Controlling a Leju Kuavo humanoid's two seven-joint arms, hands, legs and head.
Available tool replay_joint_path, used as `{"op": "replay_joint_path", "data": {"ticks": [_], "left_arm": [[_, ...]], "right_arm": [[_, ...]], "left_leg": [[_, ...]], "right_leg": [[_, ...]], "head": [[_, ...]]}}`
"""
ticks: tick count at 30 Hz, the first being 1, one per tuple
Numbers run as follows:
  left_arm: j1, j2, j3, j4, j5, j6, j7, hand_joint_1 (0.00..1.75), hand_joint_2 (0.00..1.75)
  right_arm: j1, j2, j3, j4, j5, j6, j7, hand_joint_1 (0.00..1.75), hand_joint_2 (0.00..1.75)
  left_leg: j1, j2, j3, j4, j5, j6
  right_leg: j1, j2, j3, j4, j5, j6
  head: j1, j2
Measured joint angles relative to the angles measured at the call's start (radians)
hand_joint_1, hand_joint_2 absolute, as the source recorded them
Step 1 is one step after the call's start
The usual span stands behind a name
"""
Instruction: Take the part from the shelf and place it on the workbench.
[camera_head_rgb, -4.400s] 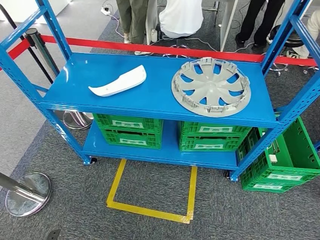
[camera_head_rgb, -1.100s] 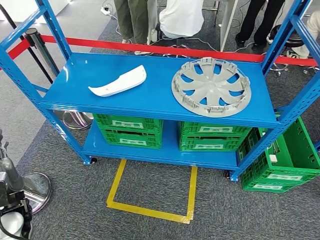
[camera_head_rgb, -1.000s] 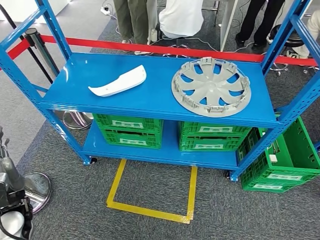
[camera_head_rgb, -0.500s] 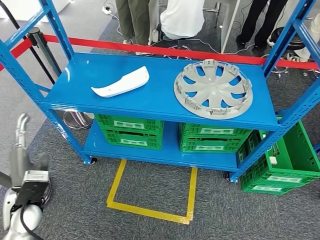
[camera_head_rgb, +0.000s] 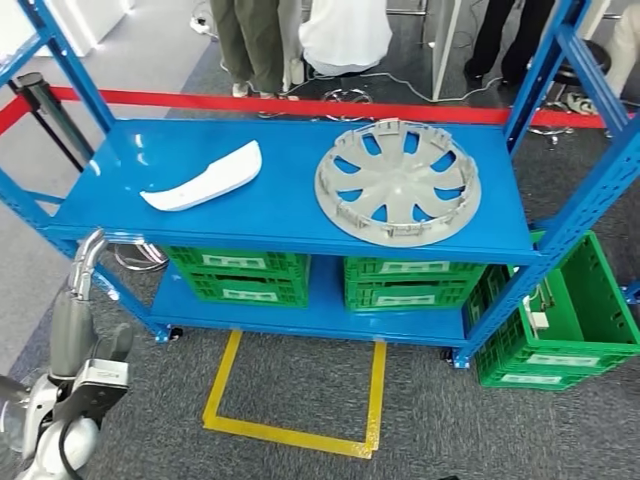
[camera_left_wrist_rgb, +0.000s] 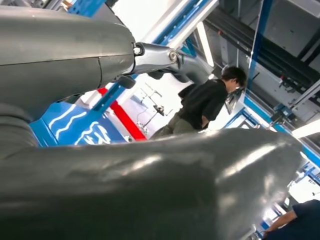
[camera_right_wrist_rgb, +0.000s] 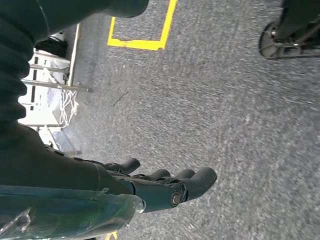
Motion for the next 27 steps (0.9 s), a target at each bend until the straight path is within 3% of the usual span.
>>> {"op": "replay_joint_path", "data": {"ticks": [1,2,3,5,6,7,9,11,12,14,16,18,19,20,22,23,24,26,27], "left_arm": [[0.003,0.003,-0.001,0.000,0.003,0.003,0.000,0.00,0.00],[0.005,0.005,-0.002,0.000,0.005,0.005,0.001,0.00,0.00],[0.007,0.007,-0.004,0.000,0.006,0.006,0.001,0.00,0.00],[0.009,0.011,-0.006,0.000,0.008,0.010,0.002,0.00,0.00],[0.010,0.013,-0.008,0.000,0.009,0.013,0.002,0.00,0.00],[0.010,0.015,-0.010,0.000,0.011,0.016,0.003,0.00,0.00],[0.009,0.018,-0.014,0.000,0.013,0.021,0.005,0.00,0.00],[0.008,0.018,-0.016,-0.001,0.015,0.025,0.007,0.00,0.00],[0.009,0.018,-0.016,-0.001,0.016,0.027,0.007,0.00,0.00],[0.011,0.019,-0.016,-0.001,0.016,0.030,0.007,0.00,0.00],[0.013,0.021,-0.017,-0.001,0.016,0.032,0.007,0.00,0.00],[0.015,0.021,-0.018,-0.001,0.016,0.035,0.008,0.00,0.00],[0.015,0.021,-0.018,-0.001,0.016,0.036,0.008,0.00,0.00],[0.015,0.021,-0.018,-0.001,0.016,0.037,0.008,0.00,0.00],[0.015,0.022,-0.018,0.000,0.016,0.038,0.008,0.00,0.00],[0.014,0.022,-0.018,0.000,0.016,0.038,0.008,0.00,0.00],[0.013,0.022,-0.019,0.000,0.016,0.039,0.009,0.00,0.00],[0.011,0.023,-0.020,-0.001,0.016,0.039,0.009,0.00,0.00],[0.010,0.023,-0.020,-0.001,0.016,0.040,0.010,0.00,0.00]], "right_arm": [[0.000,0.000,0.000,0.000,0.000,0.000,0.000,0.00,1.75],[0.002,0.000,0.000,0.000,0.000,0.000,0.001,0.00,1.75],[0.003,0.000,0.000,0.000,0.000,0.000,0.002,0.00,1.75],[0.005,0.001,0.000,0.000,0.001,0.000,0.004,0.00,1.75],[0.004,0.002,0.000,0.000,0.001,0.001,0.004,0.00,1.31],[0.003,0.002,0.001,0.001,0.001,0.001,0.005,0.00,0.87],[0.001,0.002,0.001,0.002,-0.001,0.010,0.002,0.00,0.00],[-0.003,0.002,0.001,0.002,-0.007,0.028,-0.012,0.00,0.00],[-0.005,0.002,0.001,0.002,-0.011,0.036,-0.020,0.00,0.00],[-0.010,0.002,0.001,0.002,-0.016,0.049,-0.031,0.00,0.00],[-0.009,0.003,0.001,0.002,-0.015,0.054,-0.033,0.00,0.00],[-0.003,0.003,0.002,0.002,-0.009,0.055,-0.031,0.00,0.00],[-0.001,0.003,0.004,0.002,-0.006,0.055,-0.030,0.00,0.00],[0.000,0.003,0.005,0.002,-0.003,0.055,-0.029,0.00,0.00],[0.003,0.003,0.007,0.002,0.000,0.054,-0.027,0.00,0.00],[0.004,0.003,0.008,0.002,0.000,0.054,-0.026,0.00,0.00],[0.004,0.003,0.009,0.002,0.000,0.054,-0.026,0.00,0.00],[-0.001,0.003,0.013,0.002,0.000,0.054,-0.025,0.00,0.00],[-0.003,0.004,0.015,0.002,0.000,0.054,-0.026,0.00,0.00]], "left_leg": [[-0.001,-0.002,-0.047,0.064,-0.010,0.002],[-0.002,-0.003,-0.081,0.097,0.001,0.005],[-0.002,-0.005,-0.097,0.095,0.033,0.010],[-0.004,-0.009,-0.082,-0.004,0.141,0.021],[-0.007,-0.012,-0.064,-0.061,0.178,0.025],[-0.009,-0.013,-0.046,-0.111,0.194,0.028],[-0.012,-0.015,-0.026,-0.153,0.175,0.032],[-0.009,-0.016,-0.011,-0.165,0.159,0.043],[-0.008,-0.017,0.000,-0.169,0.152,0.049],[-0.008,-0.017,0.023,-0.173,0.136,0.057],[-0.012,-0.017,0.049,-0.174,0.114,0.064],[-0.017,-0.019,0.083,-0.174,0.087,0.069],[-0.020,-0.020,0.104,-0.175,0.072,0.070],[-0.022,-0.020,0.126,-0.175,0.056,0.070],[-0.027,-0.020,0.167,-0.175,0.024,0.065],[-0.029,-0.020,0.182,-0.179,0.009,0.061],[-0.030,-0.021,0.193,-0.180,0.003,0.055],[-0.030,-0.022,0.201,-0.168,0.010,0.043],[-0.030,-0.022,0.189,-0.135,0.023,0.037]], "right_leg": [[0.002,0.003,0.008,0.000,-0.007,-0.002],[0.003,0.007,0.018,-0.001,-0.016,-0.002],[0.003,0.011,0.032,-0.002,-0.026,-0.001],[0.003,0.020,0.061,-0.004,-0.050,0.006],[0.005,0.023,0.074,-0.005,-0.063,0.011],[0.006,0.026,0.082,-0.007,-0.073,0.018],[0.009,0.028,0.099,-0.020,-0.082,0.031],[0.008,0.022,0.116,-0.029,-0.080,0.042],[0.009,0.015,0.110,-0.009,-0.079,0.046],[0.011,0.001,0.047,0.098,-0.093,0.047],[0.016,-0.006,-0.047,0.226,-0.139,0.045],[0.022,-0.006,-0.108,0.256,-0.172,0.040],[0.026,-0.006,-0.118,0.226,-0.157,0.035],[0.030,-0.007,-0.119,0.175,-0.111,0.028],[0.039,-0.012,-0.114,0.070,0.017,0.013],[0.044,-0.013,-0.108,0.042,0.059,0.006],[0.046,-0.014,-0.102,0.028,0.078,0.000],[0.045,-0.010,-0.076,0.018,0.070,-0.011],[0.042,-0.008,-0.063,0.009,0.068,-0.016]], "head": [[-0.001,0.000],[-0.002,0.000],[-0.002,0.000],[-0.003,0.000],[-0.004,0.000],[-0.006,0.000],[-0.008,0.000],[-0.007,0.000],[-0.005,0.000],[-0.001,0.000],[0.002,0.000],[0.005,0.000],[0.005,0.000],[0.006,0.000],[0.005,0.000],[0.004,0.000],[0.004,0.000],[0.004,0.000],[0.003,0.000]]}}
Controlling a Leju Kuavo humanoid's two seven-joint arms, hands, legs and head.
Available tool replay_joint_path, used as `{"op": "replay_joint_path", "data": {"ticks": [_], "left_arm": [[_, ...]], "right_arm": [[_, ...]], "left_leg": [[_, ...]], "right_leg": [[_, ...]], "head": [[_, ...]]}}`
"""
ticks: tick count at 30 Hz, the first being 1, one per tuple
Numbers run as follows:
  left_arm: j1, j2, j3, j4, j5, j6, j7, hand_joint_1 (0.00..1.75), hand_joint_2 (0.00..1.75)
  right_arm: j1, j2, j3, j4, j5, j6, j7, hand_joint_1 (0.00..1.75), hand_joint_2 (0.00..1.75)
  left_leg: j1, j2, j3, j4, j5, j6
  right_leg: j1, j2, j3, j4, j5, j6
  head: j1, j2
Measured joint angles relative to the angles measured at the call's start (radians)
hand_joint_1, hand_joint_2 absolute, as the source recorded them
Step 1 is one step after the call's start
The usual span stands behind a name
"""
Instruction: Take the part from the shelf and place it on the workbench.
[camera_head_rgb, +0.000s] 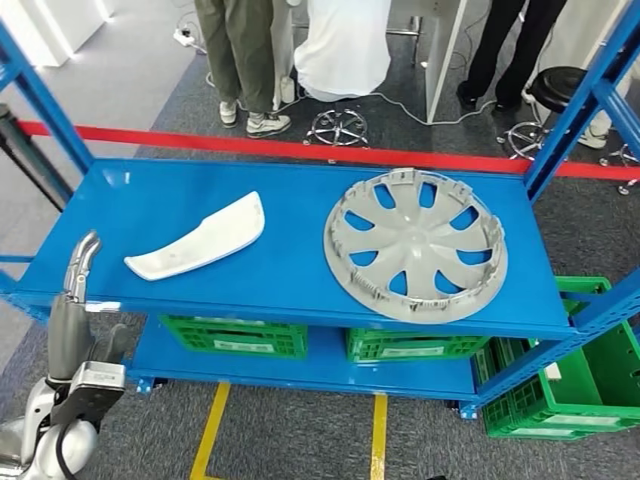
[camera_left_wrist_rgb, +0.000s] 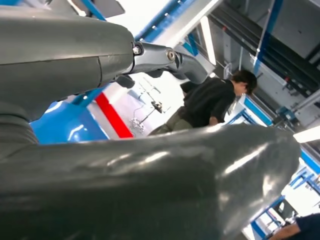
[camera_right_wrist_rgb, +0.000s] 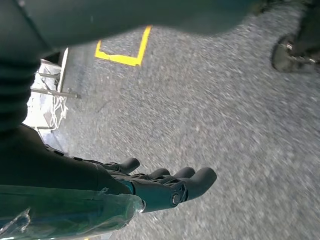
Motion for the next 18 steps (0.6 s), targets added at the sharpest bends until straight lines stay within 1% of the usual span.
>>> {"op": "replay_joint_path", "data": {"ticks": [1,2,3,4,5,6,7,8,9,10,11,12,13,15,16,17,18], "left_arm": [[-0.001,0.001,-0.001,0.000,0.000,0.000,0.000,0.00,0.00],[-0.002,0.002,-0.001,0.000,0.000,0.000,0.000,0.00,0.00],[-0.002,0.003,-0.002,0.000,0.000,0.001,0.000,0.00,0.00],[-0.001,0.004,-0.003,0.000,0.000,0.001,0.000,0.00,0.00],[0.000,0.005,-0.003,0.000,0.000,0.001,0.000,0.00,0.00],[0.000,0.006,-0.004,0.000,0.000,0.001,0.000,0.00,0.00],[0.000,0.006,-0.004,0.000,0.000,0.001,0.000,0.00,0.00],[0.001,0.007,-0.004,0.000,0.000,0.001,0.000,0.00,0.00],[0.001,0.008,-0.004,0.000,0.000,0.001,0.000,0.00,0.00],[0.001,0.009,-0.005,0.000,0.001,0.001,0.000,0.00,0.00],[0.002,0.010,-0.006,0.000,0.001,0.001,0.000,0.00,0.00],[0.002,0.010,-0.007,0.000,0.002,0.001,0.001,0.00,0.00],[0.002,0.009,-0.007,0.000,0.002,0.000,0.002,0.00,0.00],[0.000,0.009,-0.008,0.000,0.004,-0.004,0.007,0.00,0.00],[-0.001,0.009,-0.008,0.000,0.005,-0.009,0.011,0.00,0.00],[-0.002,0.009,-0.009,0.000,0.006,-0.014,0.015,0.00,0.00],[-0.004,0.009,-0.011,0.001,0.006,-0.019,0.018,0.00,0.00]], "right_arm": [[-0.002,0.000,0.001,0.000,0.000,0.000,0.000,0.00,0.00],[-0.003,0.000,0.002,0.000,0.000,-0.001,0.000,0.00,0.00],[-0.003,0.000,0.002,0.000,0.000,-0.001,0.000,0.00,0.00],[-0.002,0.000,0.002,0.000,0.000,-0.001,0.000,0.00,0.00],[-0.002,0.000,0.002,0.000,0.000,-0.001,0.000,0.00,0.00],[-0.001,0.001,0.003,0.000,0.000,-0.001,0.000,0.00,0.00],[0.000,0.001,0.003,0.000,0.000,-0.001,0.000,0.00,0.00],[0.000,0.002,0.004,0.000,0.000,-0.001,0.000,0.00,0.00],[0.000,0.002,0.004,0.000,0.000,-0.002,0.001,0.00,0.00],[0.000,0.001,0.005,0.000,0.000,-0.004,0.002,0.00,0.00],[0.000,0.000,0.006,0.000,0.000,-0.005,0.004,0.00,0.00],[-0.001,0.000,0.007,0.000,0.000,-0.007,0.005,0.00,0.00],[-0.001,-0.001,0.008,0.000,0.000,-0.008,0.005,0.00,0.00],[-0.004,-0.001,0.009,0.000,0.000,-0.009,0.006,0.00,0.00],[-0.006,-0.001,0.010,0.000,0.000,-0.009,0.006,0.00,0.00],[-0.007,0.000,0.011,0.000,0.000,-0.009,0.006,0.00,0.00],[-0.008,0.000,0.011,0.000,0.000,-0.009,0.007,0.00,0.00]], "left_leg": [[0.001,0.000,-0.028,0.048,0.006,-0.005],[0.002,0.000,-0.068,0.108,0.000,-0.010],[0.003,0.001,-0.115,0.167,-0.020,-0.014],[0.005,0.001,-0.160,0.212,-0.052,-0.017],[0.006,0.001,-0.197,0.237,-0.082,-0.020],[0.007,0.001,-0.222,0.237,-0.097,-0.022],[0.009,0.001,-0.235,0.213,-0.087,-0.024],[0.012,0.001,-0.237,0.170,-0.049,-0.028],[0.018,0.002,-0.234,0.113,0.015,-0.035],[0.025,0.007,-0.229,0.052,0.076,-0.039],[0.030,0.012,-0.225,0.008,0.123,-0.040],[0.034,0.015,-0.224,-0.020,0.155,-0.037],[0.034,0.017,-0.222,-0.031,0.162,-0.028],[0.035,0.012,-0.215,-0.028,0.167,-0.008],[0.035,0.010,-0.210,-0.027,0.163,0.001],[0.035,0.010,-0.204,-0.028,0.158,0.009],[0.033,0.010,-0.200,-0.028,0.152,0.016]], "right_leg": [[-0.003,0.002,0.015,-0.007,-0.005,-0.004],[-0.006,0.003,0.028,-0.015,-0.012,-0.007],[-0.007,0.004,0.041,-0.020,-0.020,-0.008],[-0.009,0.006,0.055,-0.024,-0.030,-0.008],[-0.011,0.008,0.071,-0.026,-0.041,-0.007],[-0.015,0.010,0.089,-0.027,-0.054,-0.005],[-0.019,0.013,0.107,-0.028,-0.068,-0.001],[-0.024,0.015,0.124,-0.028,-0.082,0.004],[-0.027,0.017,0.138,-0.028,-0.095,0.011],[-0.028,0.020,0.149,-0.027,-0.110,0.019],[-0.027,0.021,0.159,-0.029,-0.124,0.027],[-0.025,0.021,0.168,-0.034,-0.137,0.034],[-0.024,0.021,0.180,-0.040,-0.146,0.039],[-0.026,0.015,0.196,-0.045,-0.158,0.050],[-0.026,0.011,0.189,-0.023,-0.170,0.054],[-0.026,0.007,0.167,0.021,-0.190,0.058],[-0.024,0.003,0.128,0.085,-0.215,0.059]], "head": [[-0.002,0.000],[-0.003,0.000],[-0.004,0.000],[-0.004,0.000],[-0.004,0.000],[-0.004,0.000],[-0.004,0.000],[-0.004,0.000],[-0.006,0.000],[-0.012,0.000],[-0.015,0.000],[-0.017,0.000],[-0.018,0.000],[-0.013,0.000],[-0.012,0.000],[-0.011,0.000],[-0.011,0.000]]}}
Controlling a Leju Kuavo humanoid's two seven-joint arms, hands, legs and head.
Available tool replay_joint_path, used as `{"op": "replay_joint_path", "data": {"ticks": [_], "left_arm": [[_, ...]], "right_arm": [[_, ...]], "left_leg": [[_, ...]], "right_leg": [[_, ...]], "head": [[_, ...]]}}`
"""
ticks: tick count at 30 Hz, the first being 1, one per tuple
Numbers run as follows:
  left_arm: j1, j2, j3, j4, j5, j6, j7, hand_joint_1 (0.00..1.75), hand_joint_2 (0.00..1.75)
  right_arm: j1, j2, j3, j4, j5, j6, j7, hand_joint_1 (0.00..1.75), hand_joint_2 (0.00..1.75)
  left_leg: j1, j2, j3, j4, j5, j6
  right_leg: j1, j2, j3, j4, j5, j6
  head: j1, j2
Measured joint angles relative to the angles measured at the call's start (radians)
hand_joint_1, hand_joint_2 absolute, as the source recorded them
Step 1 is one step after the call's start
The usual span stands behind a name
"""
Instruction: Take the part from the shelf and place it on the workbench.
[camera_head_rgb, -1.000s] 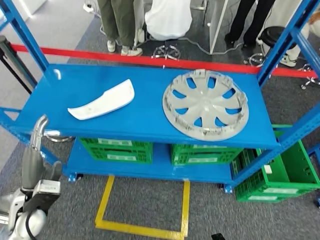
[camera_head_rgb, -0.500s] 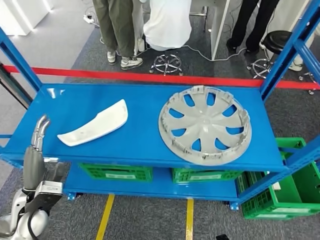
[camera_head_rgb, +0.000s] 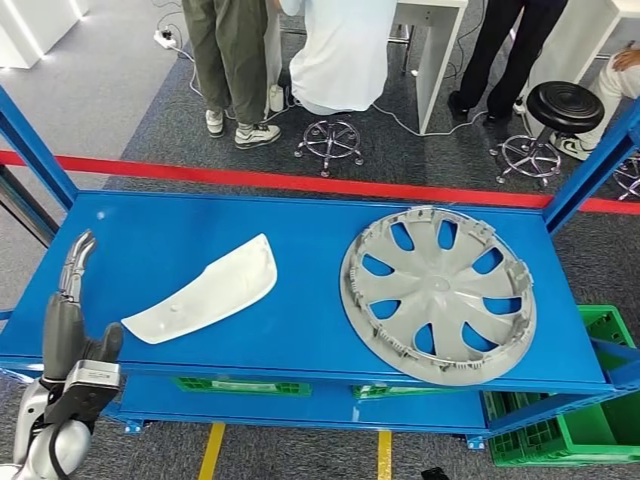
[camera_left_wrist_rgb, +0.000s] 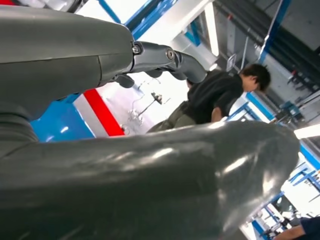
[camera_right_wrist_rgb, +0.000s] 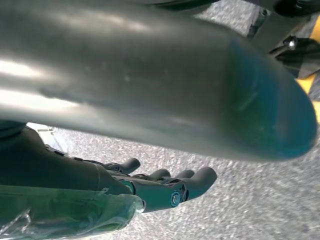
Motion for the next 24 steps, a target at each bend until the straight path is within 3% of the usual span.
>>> {"op": "replay_joint_path", "data": {"ticks": [2,3,4,7,8,9,12,18,24], "left_arm": [[-0.002,0.001,-0.006,0.002,0.000,-0.007,0.004,0.00,0.00],[-0.001,0.001,-0.009,0.004,-0.001,-0.009,0.006,0.00,0.00],[-0.001,0.002,-0.011,0.006,-0.001,-0.009,0.007,0.00,0.00],[-0.002,0.002,-0.013,0.011,-0.001,-0.010,0.009,0.00,0.00],[-0.002,0.003,-0.013,0.012,-0.001,-0.011,0.010,0.00,0.00],[-0.002,0.004,-0.014,0.013,-0.001,-0.012,0.011,0.00,0.00],[-0.002,0.008,-0.016,0.015,-0.002,-0.012,0.012,0.00,0.00],[-0.003,0.012,-0.018,0.017,-0.002,-0.012,0.013,0.00,0.00],[-0.003,0.012,-0.018,0.018,-0.002,-0.012,0.013,0.00,0.00]], "right_arm": [[0.000,0.001,0.001,0.000,0.000,0.000,0.001,0.00,0.00],[0.001,0.001,0.001,0.000,0.000,0.000,0.002,0.00,0.00],[0.002,0.001,0.001,0.000,0.000,-0.001,0.004,0.00,0.00],[0.005,0.001,0.001,0.000,0.000,-0.003,0.006,0.00,0.00],[0.005,0.001,0.001,0.000,0.000,-0.003,0.006,0.00,0.00],[0.005,0.002,0.002,0.000,0.000,-0.003,0.006,0.00,0.00],[0.004,0.005,0.003,0.000,0.000,-0.003,0.007,0.00,0.00],[0.003,0.005,0.004,0.000,0.000,-0.006,0.007,0.00,0.00],[0.003,0.005,0.004,0.000,0.000,-0.006,0.007,0.00,0.00]], "left_leg": [[-0.006,-0.001,0.011,0.000,-0.014,0.009],[-0.010,-0.002,0.018,0.000,-0.022,0.011],[-0.013,-0.004,0.029,0.000,-0.031,0.012],[-0.023,-0.008,0.068,0.000,-0.060,0.011],[-0.026,-0.009,0.076,0.001,-0.068,0.009],[-0.028,-0.010,0.079,0.002,-0.074,0.010],[-0.032,-0.010,0.083,0.001,-0.079,0.018],[-0.032,-0.007,0.091,-0.017,-0.079,0.006],[-0.031,-0.007,0.092,-0.020,-0.079,0.001]], "right_leg": [[0.002,-0.002,-0.098,0.136,-0.040,-0.001],[0.003,-0.002,-0.135,0.172,-0.037,-0.004],[0.005,-0.002,-0.154,0.168,-0.009,-0.009],[0.017,-0.004,-0.125,-0.009,0.151,-0.034],[0.021,-0.006,-0.112,-0.058,0.184,-0.039],[0.023,-0.008,-0.105,-0.085,0.200,-0.037],[0.021,-0.005,-0.103,-0.094,0.202,-0.026],[0.022,-0.001,-0.103,-0.095,0.194,-0.037],[0.022,-0.002,-0.103,-0.095,0.193,-0.039]], "head": [[0.000,0.000],[0.000,0.000],[0.000,0.000],[0.000,0.000],[0.000,0.000],[-0.001,0.000],[-0.002,0.000],[-0.002,0.000],[-0.002,0.000]]}}
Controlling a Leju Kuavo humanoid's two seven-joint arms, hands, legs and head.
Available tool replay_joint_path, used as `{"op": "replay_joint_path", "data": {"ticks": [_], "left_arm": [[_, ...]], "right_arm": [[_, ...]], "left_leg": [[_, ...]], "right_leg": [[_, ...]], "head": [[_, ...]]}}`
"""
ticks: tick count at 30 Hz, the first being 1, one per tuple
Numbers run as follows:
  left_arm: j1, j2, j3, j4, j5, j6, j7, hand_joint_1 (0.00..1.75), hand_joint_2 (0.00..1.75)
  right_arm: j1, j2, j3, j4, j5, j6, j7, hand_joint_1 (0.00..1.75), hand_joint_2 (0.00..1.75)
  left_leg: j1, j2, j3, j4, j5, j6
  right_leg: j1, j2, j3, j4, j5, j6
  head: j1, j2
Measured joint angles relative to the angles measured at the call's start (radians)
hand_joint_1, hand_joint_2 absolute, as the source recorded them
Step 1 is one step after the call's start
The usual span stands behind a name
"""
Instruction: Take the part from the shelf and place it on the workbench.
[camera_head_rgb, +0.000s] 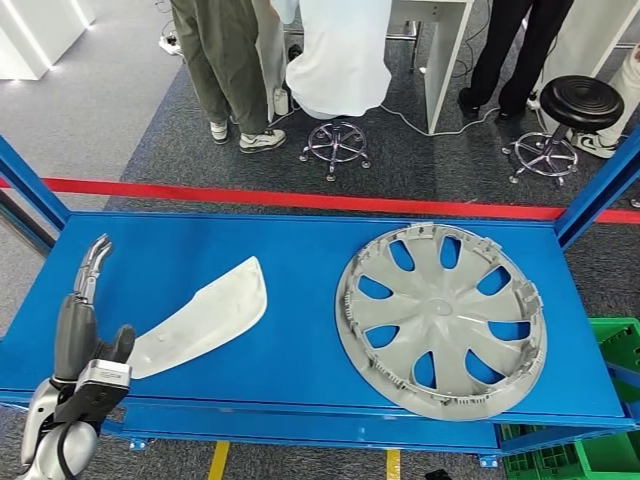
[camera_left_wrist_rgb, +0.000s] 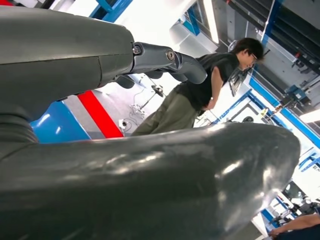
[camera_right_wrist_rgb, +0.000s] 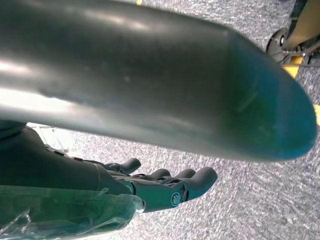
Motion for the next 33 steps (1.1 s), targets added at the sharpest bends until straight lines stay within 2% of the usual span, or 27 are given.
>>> {"op": "replay_joint_path", "data": {"ticks": [10,14,21,27,33], "left_arm": [[0.000,0.000,0.000,0.000,0.000,-0.002,0.005,0.00,0.00],[-0.006,0.003,-0.002,0.009,-0.013,-0.035,0.040,0.00,1.75],[-0.042,0.024,-0.047,0.047,-0.094,-0.121,0.067,0.00,1.75],[-0.087,0.053,-0.145,0.107,-0.082,-0.325,0.051,0.00,1.75],[-0.113,0.064,-0.218,0.159,-0.073,-0.323,0.041,0.00,1.75]], "right_arm": [[0.000,0.000,0.000,0.000,0.000,0.000,0.000,0.00,0.00],[0.000,0.000,0.001,0.000,0.000,0.000,0.003,0.00,0.00],[-0.003,0.000,0.007,0.000,0.005,0.004,0.011,0.00,0.00],[-0.009,0.000,0.014,0.000,-0.001,0.004,0.028,0.00,0.00],[-0.010,0.000,0.017,0.000,-0.002,0.003,0.031,0.00,0.00]], "left_leg": [[0.000,0.000,0.001,0.000,0.000,0.000],[0.000,0.000,0.001,0.000,0.000,0.000],[0.000,0.000,0.001,0.000,0.000,0.000],[0.000,0.000,0.001,0.000,0.000,0.000],[-0.001,0.000,0.002,0.000,0.000,0.000]], "right_leg": [[0.000,0.000,0.003,-0.003,0.001,0.001],[-0.001,0.000,0.003,-0.003,0.001,0.001],[-0.001,0.000,0.003,-0.003,0.001,0.001],[-0.001,0.000,0.003,-0.003,0.001,0.001],[-0.001,0.000,0.003,-0.003,0.001,0.001]], "head": [[0.000,0.000],[0.000,0.000],[0.000,0.000],[0.000,0.000],[0.000,0.000]]}}
